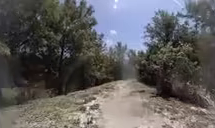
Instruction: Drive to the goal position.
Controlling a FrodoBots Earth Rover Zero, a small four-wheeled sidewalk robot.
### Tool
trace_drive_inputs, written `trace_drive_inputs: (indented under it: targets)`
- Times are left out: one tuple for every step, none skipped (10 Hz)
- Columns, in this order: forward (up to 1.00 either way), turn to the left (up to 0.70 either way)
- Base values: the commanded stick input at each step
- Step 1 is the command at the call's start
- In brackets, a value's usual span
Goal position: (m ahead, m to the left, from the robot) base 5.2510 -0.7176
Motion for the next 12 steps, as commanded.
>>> trace_drive_inputs:
  targets:
    - [0.7,0.0]
    - [0.7,0.0]
    - [0.7,0.0]
    - [0.7,0.0]
    - [0.7,0.0]
    - [0.7,0.0]
    - [0.7,-0.07]
    - [0.7,-0.14]
    - [0.7,-0.14]
    - [0.7,-0.14]
    - [0.7,-0.14]
    - [0.7,-0.14]
